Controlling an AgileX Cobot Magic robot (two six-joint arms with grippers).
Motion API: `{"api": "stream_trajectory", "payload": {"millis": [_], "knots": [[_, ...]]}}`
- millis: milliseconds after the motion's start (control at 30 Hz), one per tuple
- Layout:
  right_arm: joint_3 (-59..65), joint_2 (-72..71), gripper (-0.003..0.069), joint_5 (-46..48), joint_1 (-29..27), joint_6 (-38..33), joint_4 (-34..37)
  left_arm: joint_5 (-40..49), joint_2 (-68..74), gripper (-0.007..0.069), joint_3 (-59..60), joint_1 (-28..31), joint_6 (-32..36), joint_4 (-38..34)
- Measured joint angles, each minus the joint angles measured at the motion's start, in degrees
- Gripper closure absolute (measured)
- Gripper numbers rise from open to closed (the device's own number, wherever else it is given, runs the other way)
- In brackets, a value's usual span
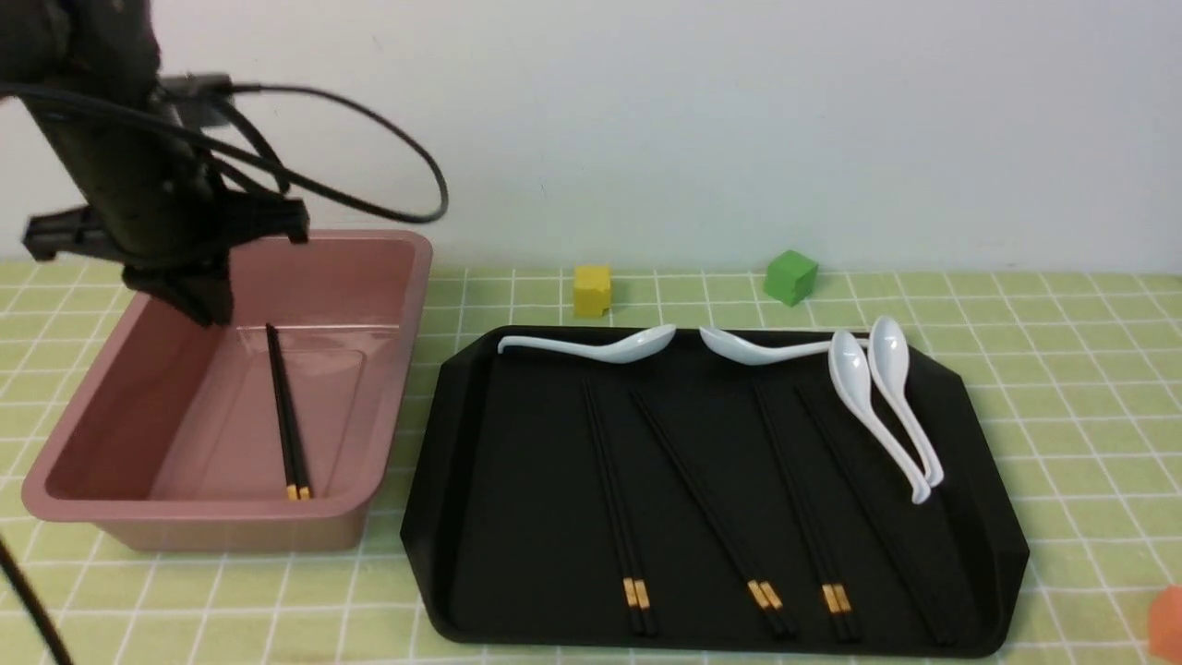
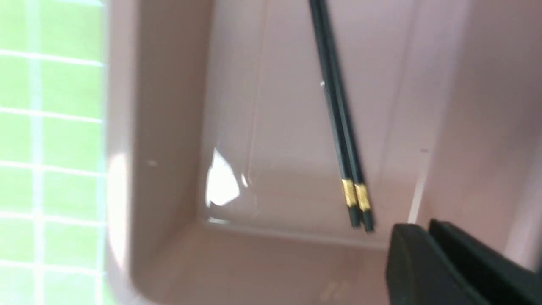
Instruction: On green tablecloth take chopsticks from black tray and put them in box.
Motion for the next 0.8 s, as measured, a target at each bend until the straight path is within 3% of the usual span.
{"api": "stream_trajectory", "payload": {"millis": [200,367,567,667,800], "knots": [[0.00,0.00,0.0419,0.00,0.00,0.00,0.00,0.41,-14.58,0.0637,6.61,0.00,0.27,-0.71],[0.00,0.00,0.0419,0.00,0.00,0.00,0.00,-6.22,-26.82,0.0637,20.18,0.00,0.39,-1.63],[0.00,0.00,0.0419,0.00,0.00,0.00,0.00,-27.73,-47.48,0.0637,46.51,0.00,0.44,-5.67],[0.00,0.00,0.0419,0.00,0.00,0.00,0.00,-42.85,-58.01,0.0637,62.98,0.00,0.44,-9.33],[0.00,0.00,0.0419,0.00,0.00,0.00,0.00,-54.97,-64.06,0.0637,73.69,0.00,0.44,-11.40]]}}
